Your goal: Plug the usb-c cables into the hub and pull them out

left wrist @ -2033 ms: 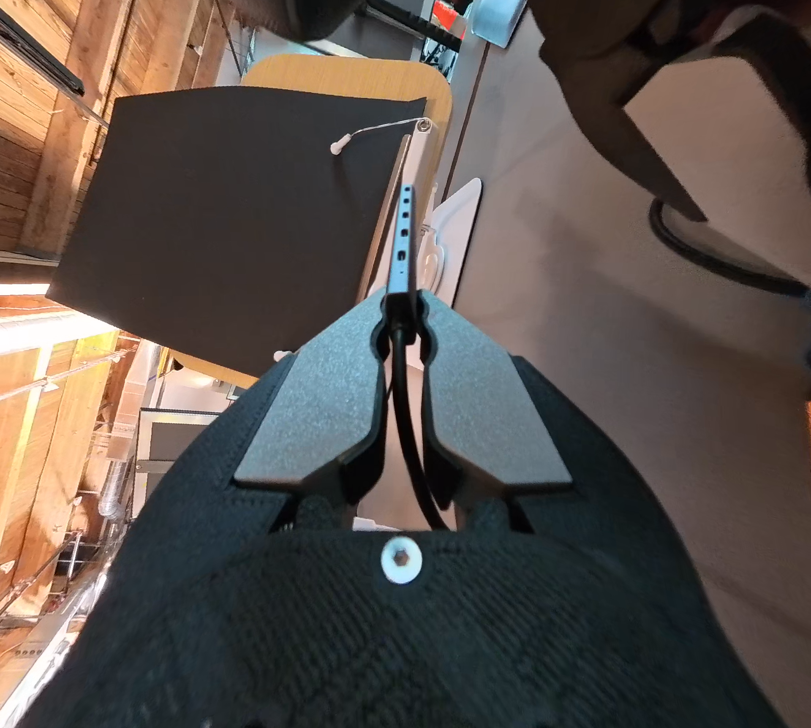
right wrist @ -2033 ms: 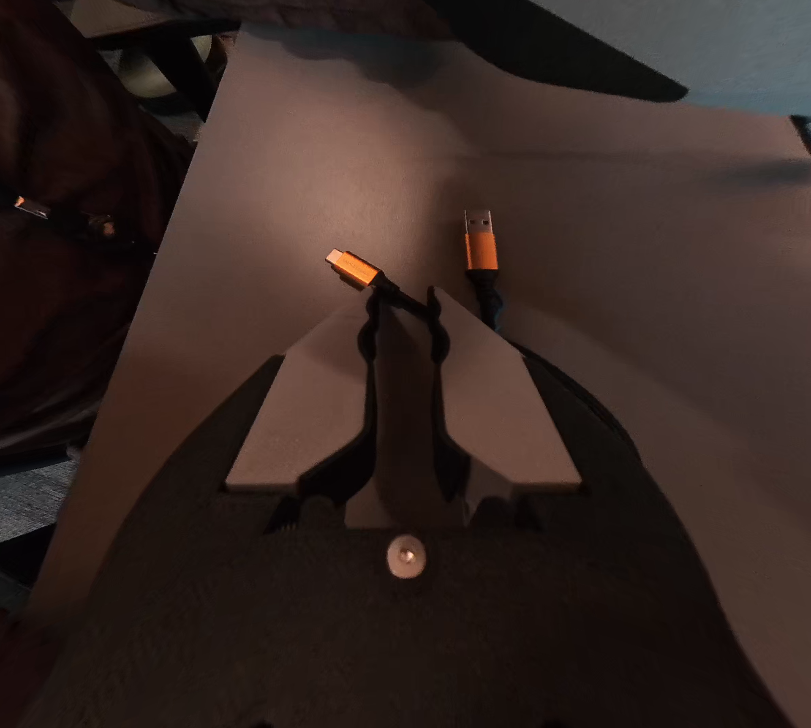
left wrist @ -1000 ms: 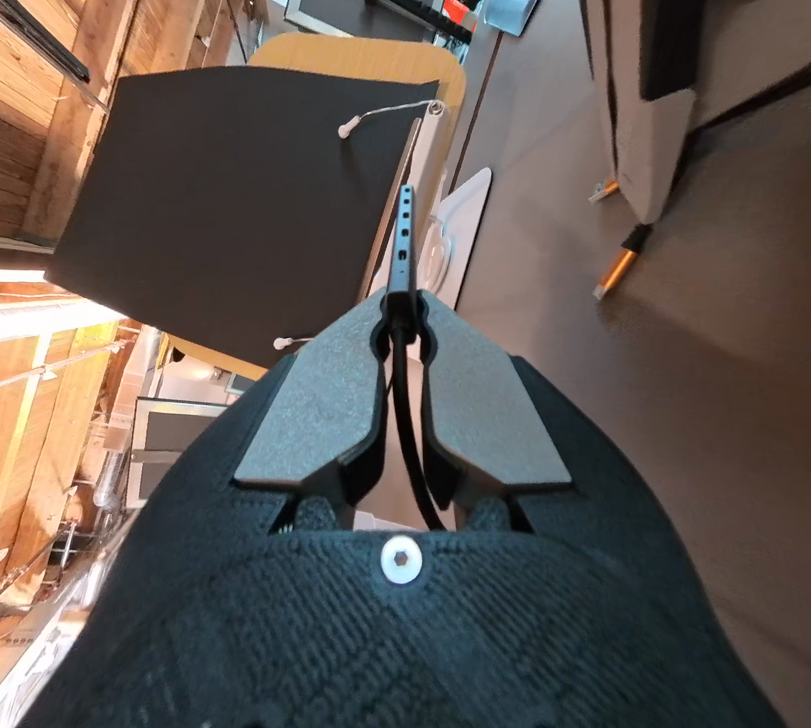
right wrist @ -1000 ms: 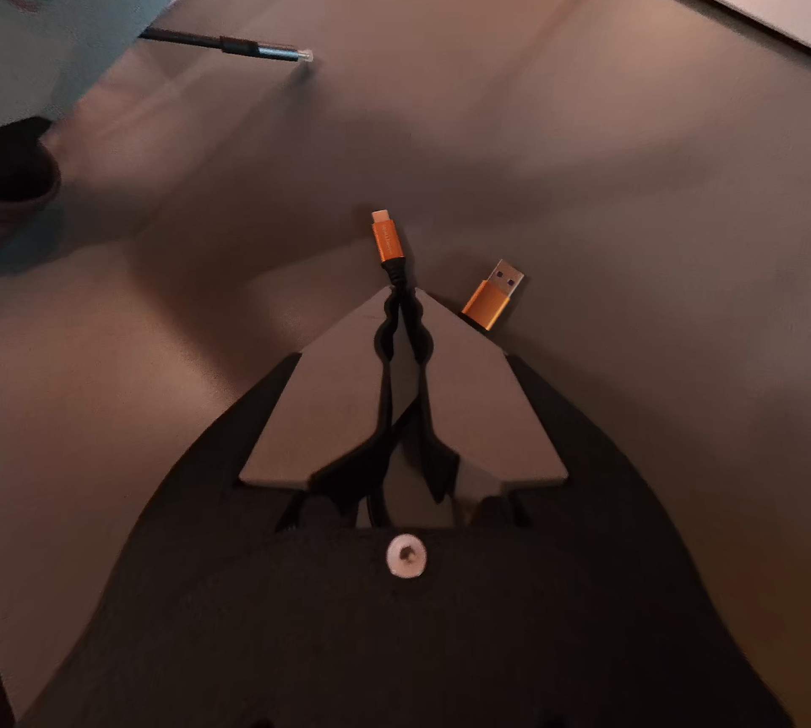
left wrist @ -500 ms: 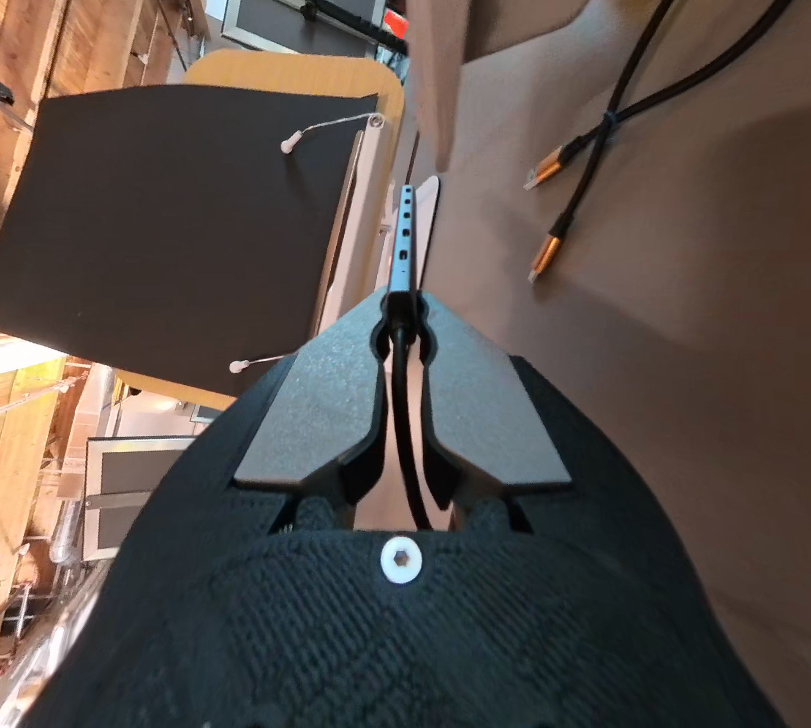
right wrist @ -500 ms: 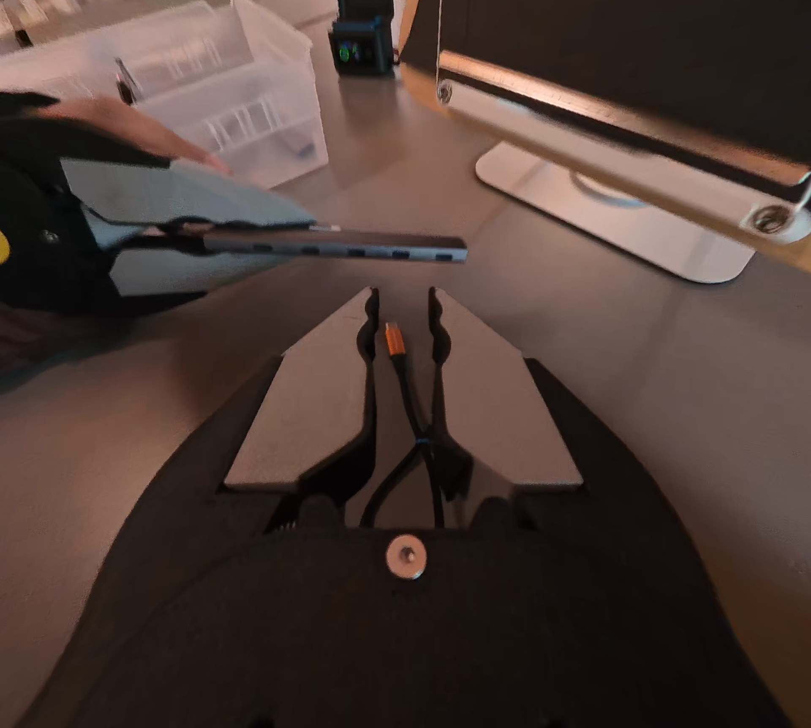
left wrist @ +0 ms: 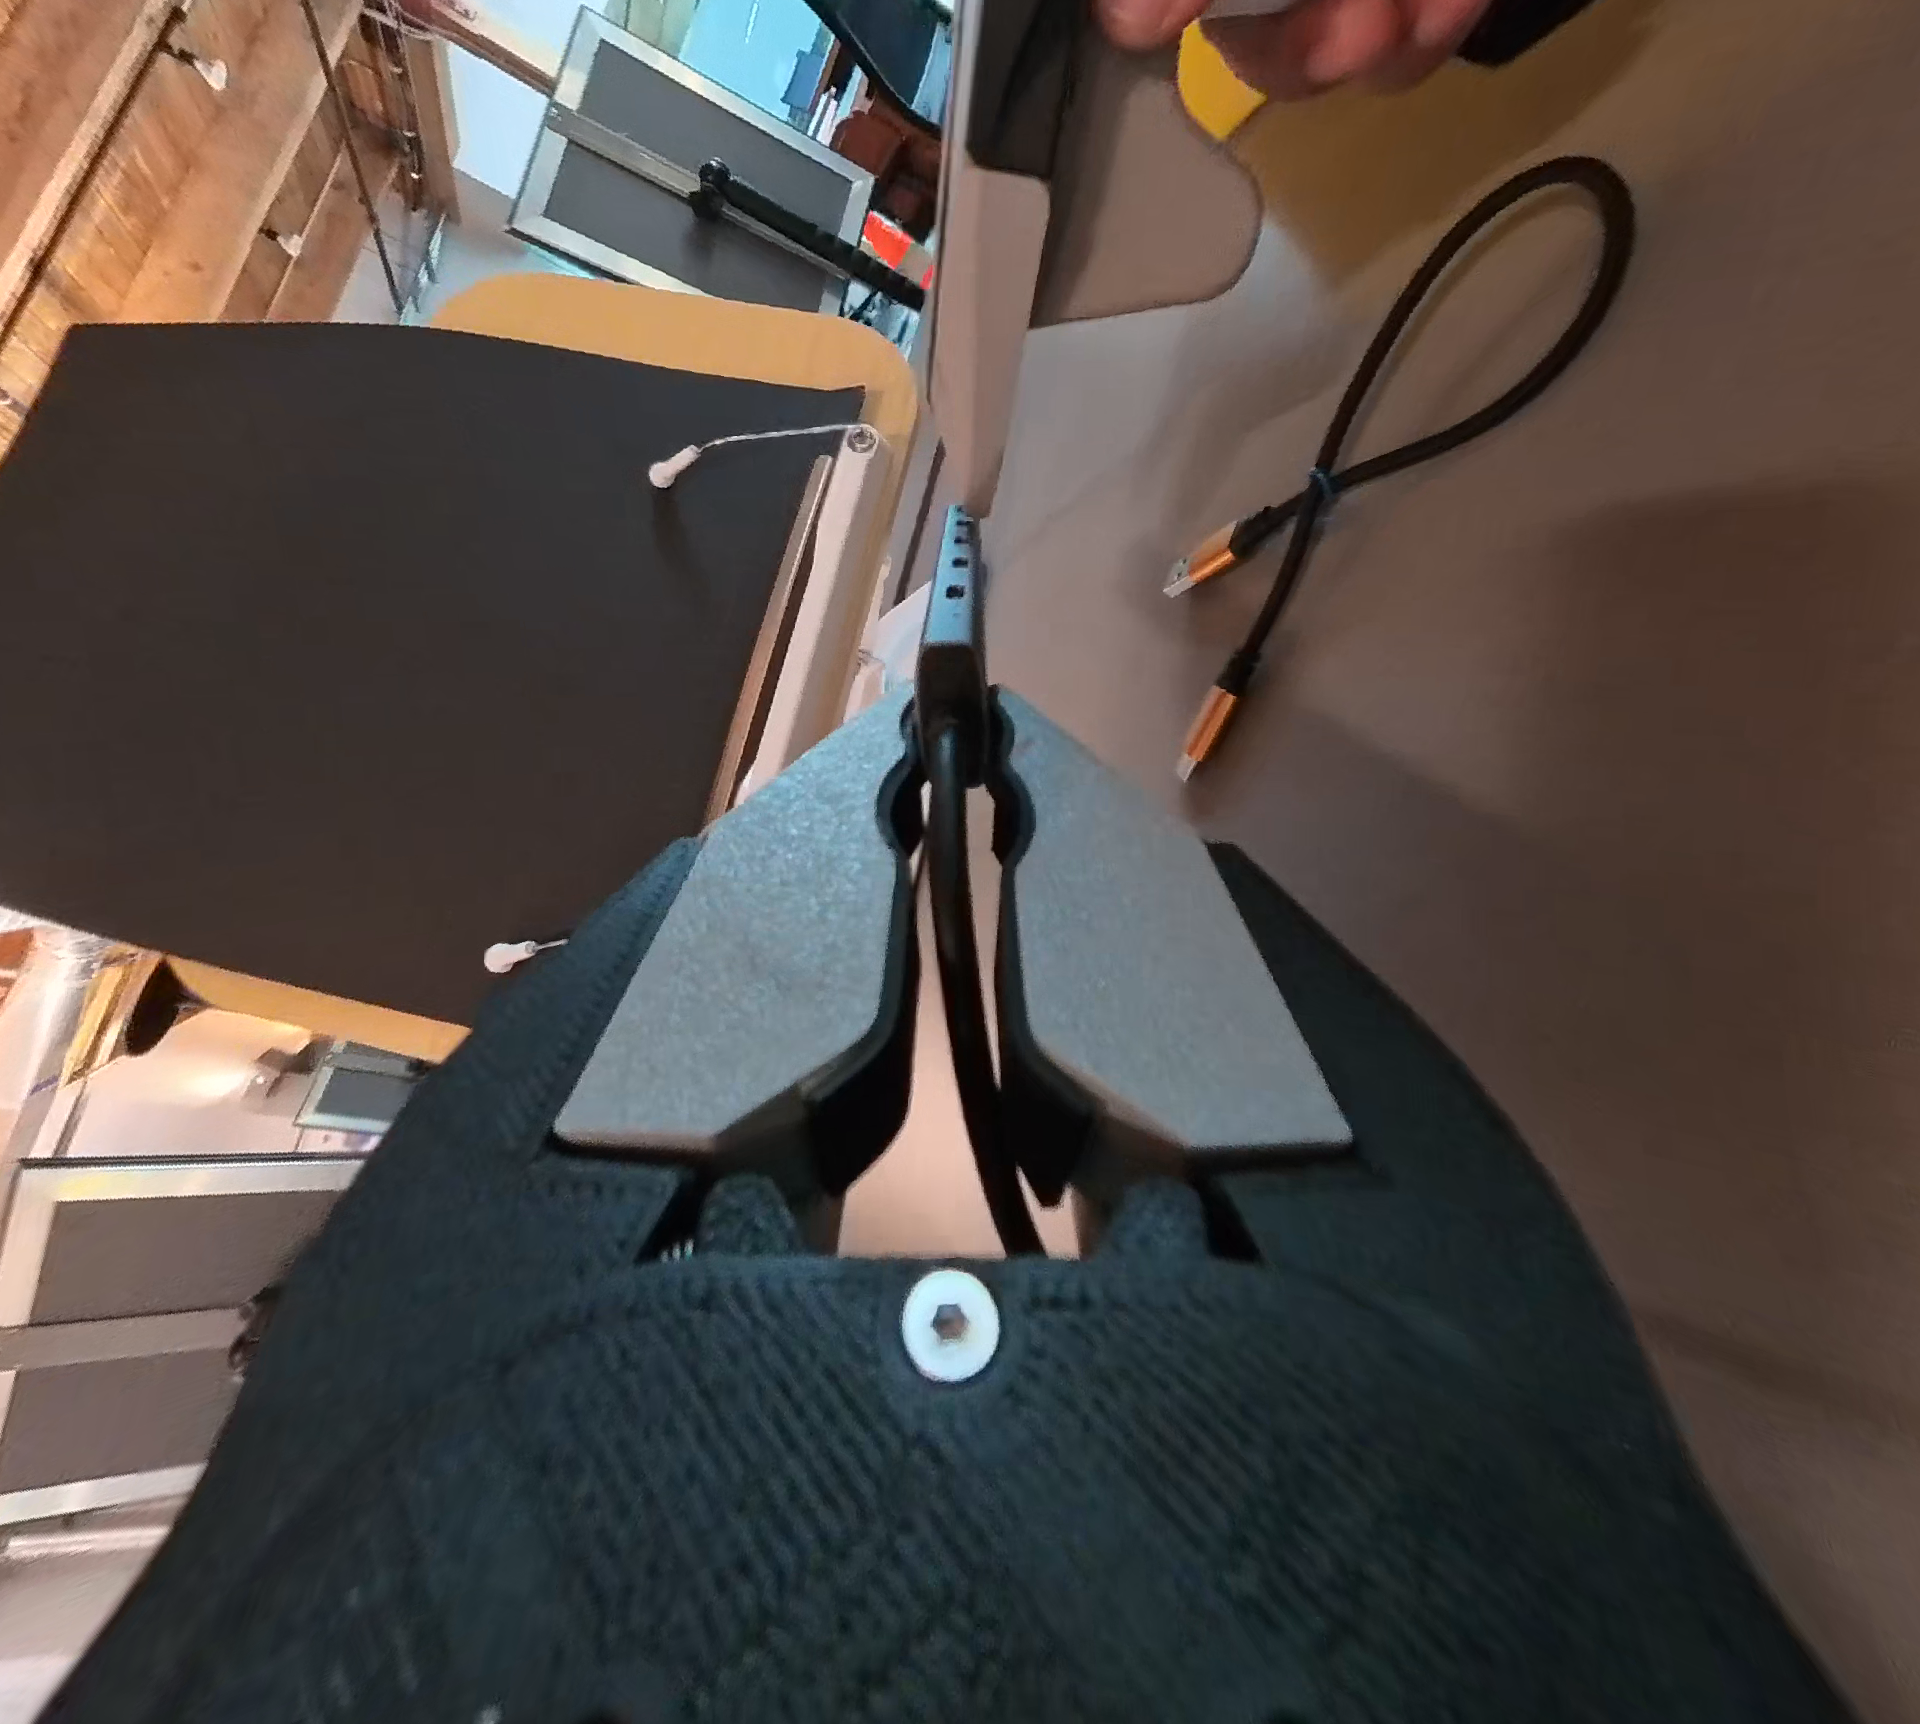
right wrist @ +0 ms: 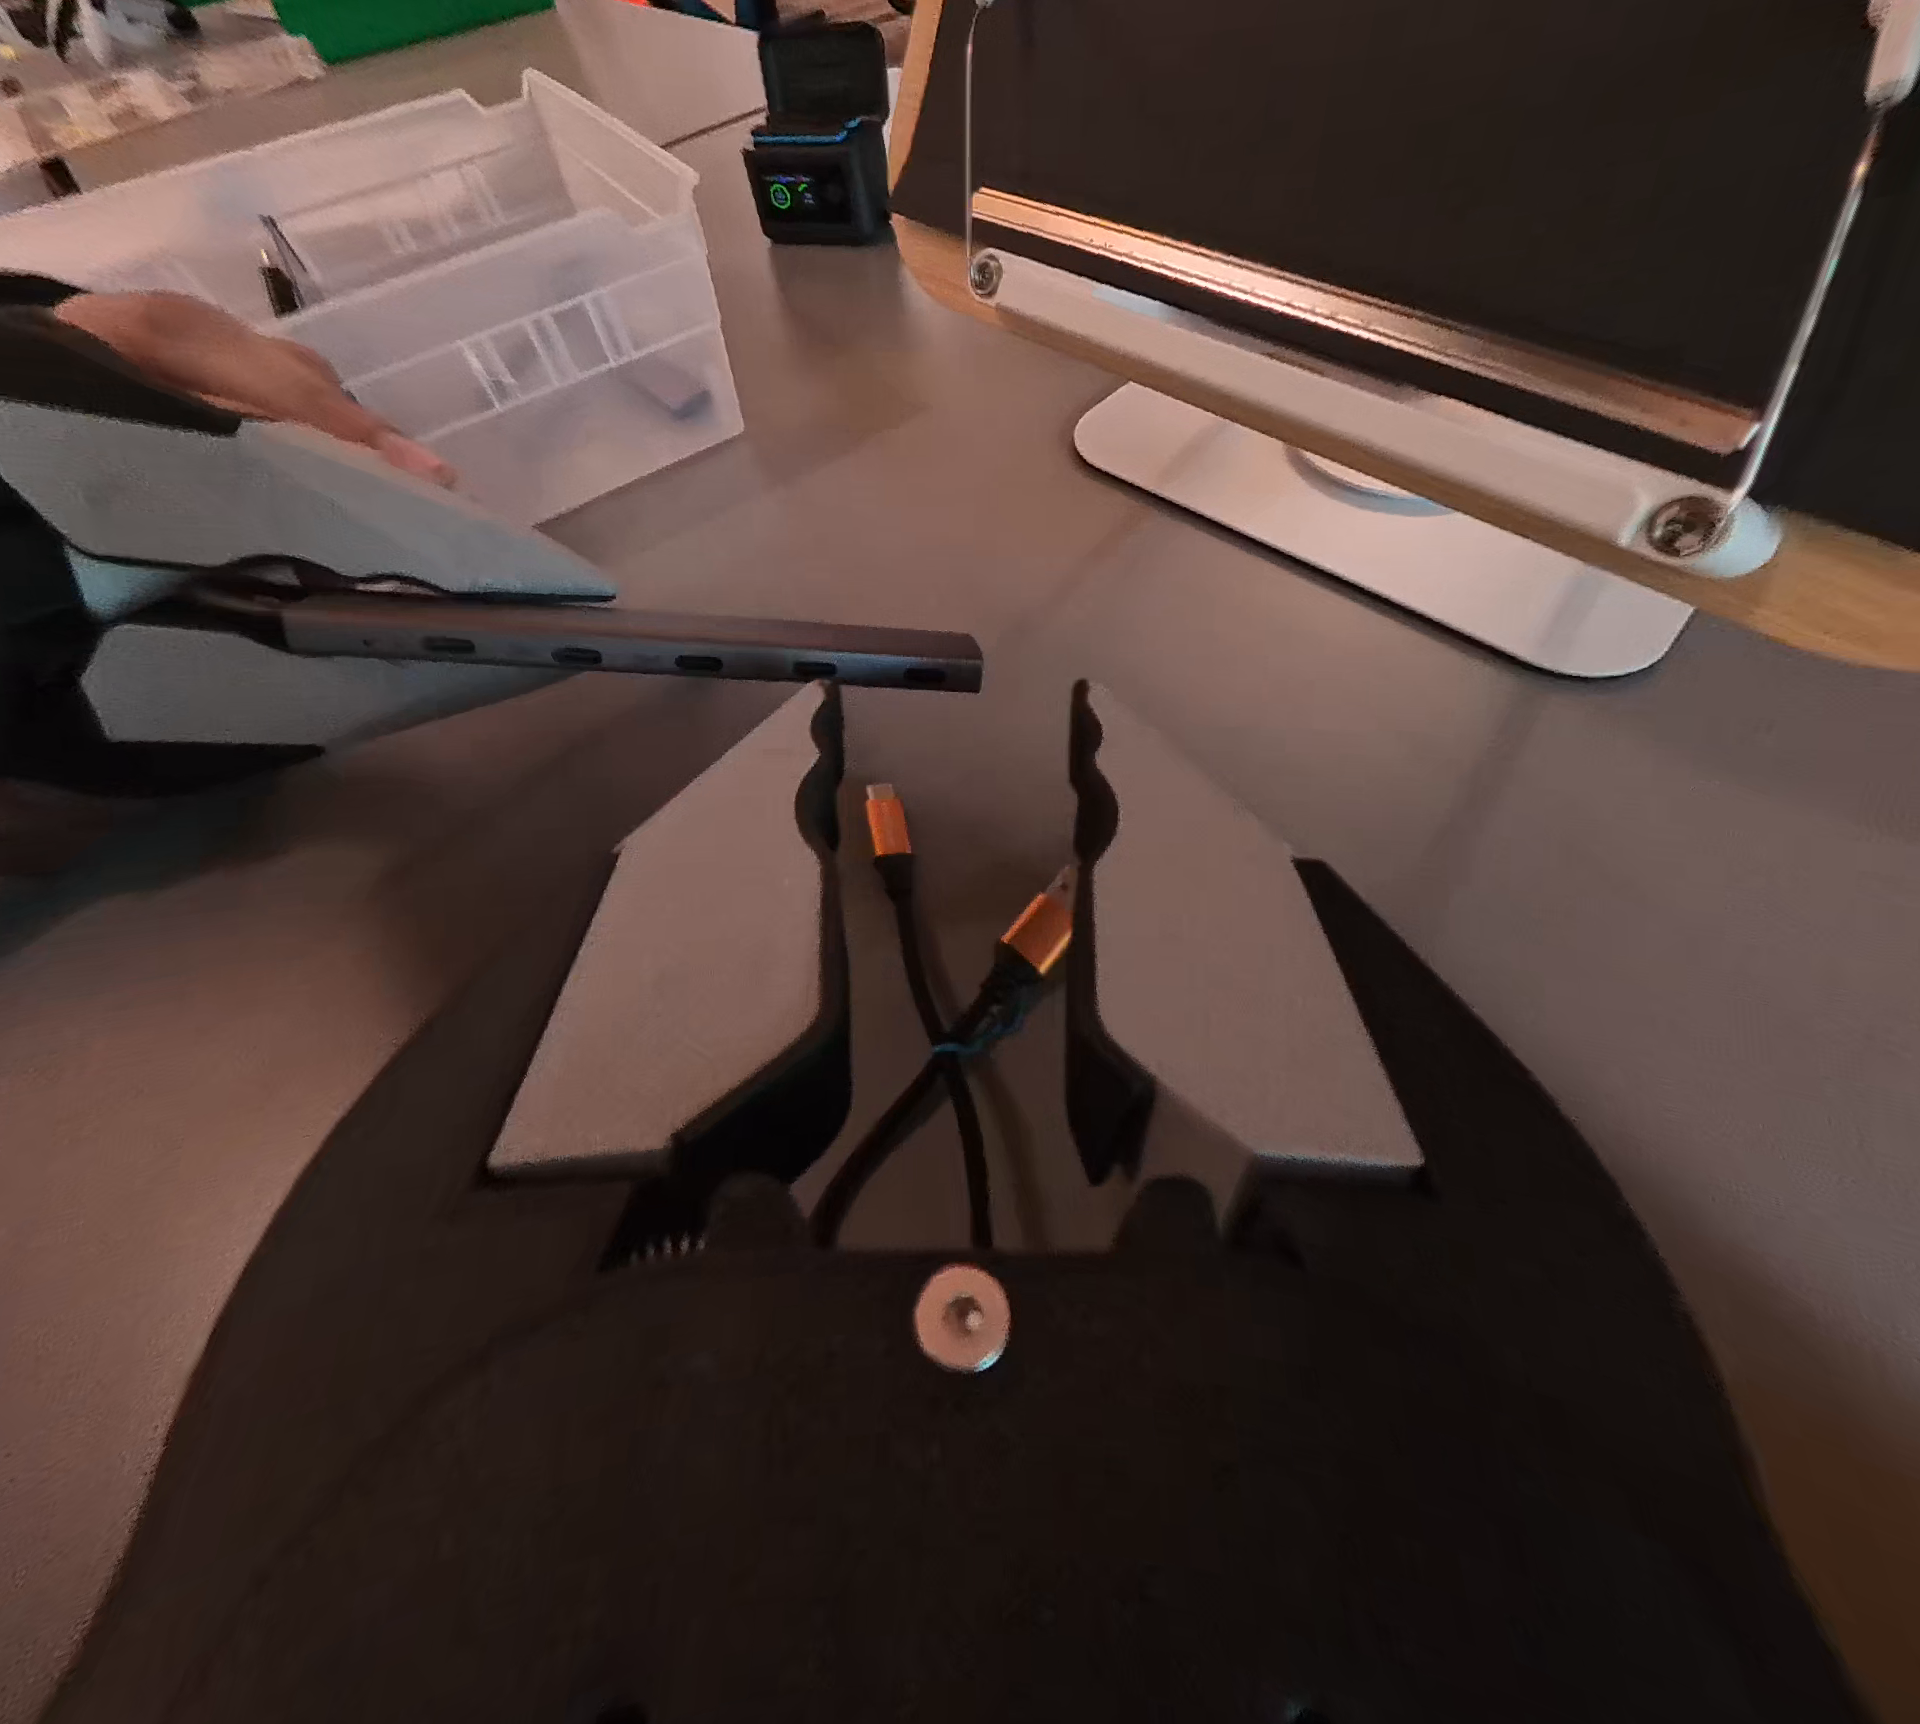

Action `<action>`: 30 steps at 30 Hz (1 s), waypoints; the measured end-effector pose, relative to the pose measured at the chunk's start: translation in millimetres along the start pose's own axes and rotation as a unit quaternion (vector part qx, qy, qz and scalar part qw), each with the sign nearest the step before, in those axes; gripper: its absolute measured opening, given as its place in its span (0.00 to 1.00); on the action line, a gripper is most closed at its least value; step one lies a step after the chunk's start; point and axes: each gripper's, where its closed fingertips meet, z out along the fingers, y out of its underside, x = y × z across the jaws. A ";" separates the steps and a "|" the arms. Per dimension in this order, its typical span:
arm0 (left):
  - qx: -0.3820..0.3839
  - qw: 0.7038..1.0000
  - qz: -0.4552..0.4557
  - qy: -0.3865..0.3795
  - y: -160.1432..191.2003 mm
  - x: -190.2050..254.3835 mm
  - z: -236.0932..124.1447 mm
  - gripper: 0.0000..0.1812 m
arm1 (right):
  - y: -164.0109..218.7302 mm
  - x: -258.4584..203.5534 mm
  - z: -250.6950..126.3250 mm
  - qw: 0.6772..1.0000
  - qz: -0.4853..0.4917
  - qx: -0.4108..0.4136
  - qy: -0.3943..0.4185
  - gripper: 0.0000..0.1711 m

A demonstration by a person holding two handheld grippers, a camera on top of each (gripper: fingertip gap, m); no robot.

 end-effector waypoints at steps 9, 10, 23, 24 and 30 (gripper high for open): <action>0.070 0.995 -0.061 0.031 -22.2 -0.3 -11.2 0.03 | 20.4 -20.4 12.6 0.987 -0.146 -0.059 0.002 0.23; 0.071 0.995 -0.062 0.033 -23.0 0.6 -11.6 0.03 | 23.1 -22.6 14.6 0.986 -0.154 -0.065 0.002 0.25; 0.072 0.996 -0.040 0.031 -23.8 13.9 -6.8 0.04 | 36.3 -15.9 18.4 0.983 -0.157 -0.098 0.016 0.18; 0.074 0.996 -0.039 0.030 -24.6 14.3 -6.8 0.04 | 37.2 -16.9 18.8 0.982 -0.160 -0.100 0.014 0.18; 0.081 0.996 -0.027 0.030 -29.4 17.1 -7.4 0.04 | 43.6 -28.3 22.2 0.978 -0.177 -0.112 -0.009 0.19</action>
